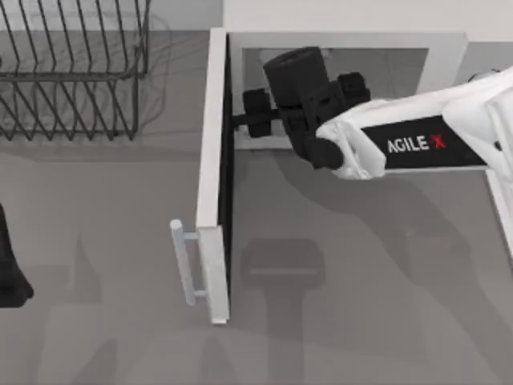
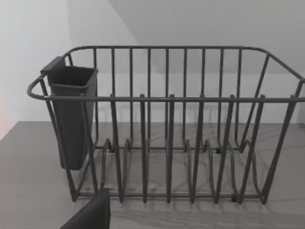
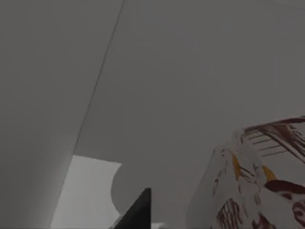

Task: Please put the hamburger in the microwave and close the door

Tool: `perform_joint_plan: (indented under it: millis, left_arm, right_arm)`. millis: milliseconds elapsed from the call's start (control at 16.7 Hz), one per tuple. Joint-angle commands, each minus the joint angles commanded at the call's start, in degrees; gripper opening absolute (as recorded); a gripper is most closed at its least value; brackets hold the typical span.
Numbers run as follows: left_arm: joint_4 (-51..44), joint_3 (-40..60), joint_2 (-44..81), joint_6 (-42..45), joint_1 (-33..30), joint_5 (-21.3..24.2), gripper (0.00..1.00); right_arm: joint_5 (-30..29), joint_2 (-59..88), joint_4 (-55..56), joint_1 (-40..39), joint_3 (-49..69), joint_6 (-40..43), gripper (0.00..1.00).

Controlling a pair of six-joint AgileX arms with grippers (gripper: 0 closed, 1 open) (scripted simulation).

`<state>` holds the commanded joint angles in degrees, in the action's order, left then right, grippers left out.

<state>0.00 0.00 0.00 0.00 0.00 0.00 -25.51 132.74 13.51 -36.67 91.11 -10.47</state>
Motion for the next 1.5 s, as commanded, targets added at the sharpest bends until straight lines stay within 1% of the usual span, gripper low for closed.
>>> perform_joint_plan:
  millis: [360,600,900,1140,1320,1500]
  left_arm:
    - [0.00,0.00,0.00,0.00,0.00,0.00,1.00]
    - [0.00,0.00,0.00,0.00,0.00,0.00,1.00]
    - [0.00,0.00,0.00,0.00,0.00,0.00,1.00]
    - [0.00,0.00,0.00,0.00,0.00,0.00,1.00]
    - [0.00,0.00,0.00,0.00,0.00,0.00,1.00]
    - [0.00,0.00,0.00,0.00,0.00,0.00,1.00]
  right_arm:
    - [-5.47,-7.63,5.37,-5.50,-10.76,-2.76,1.00]
    - [-7.55,-13.02,7.42,-8.26,-19.20,-4.95,1.00]
    - [-8.71,-17.70,8.47,-11.11,-29.87,-8.31,1.00]
    - [-9.04,-18.76,8.59,-12.65,-36.80,-10.29,1.00]
    - [-8.83,-17.51,7.99,-13.07,-39.65,-10.83,1.00]
    - [-8.82,-17.47,7.97,-13.08,-39.68,-10.83,1.00]
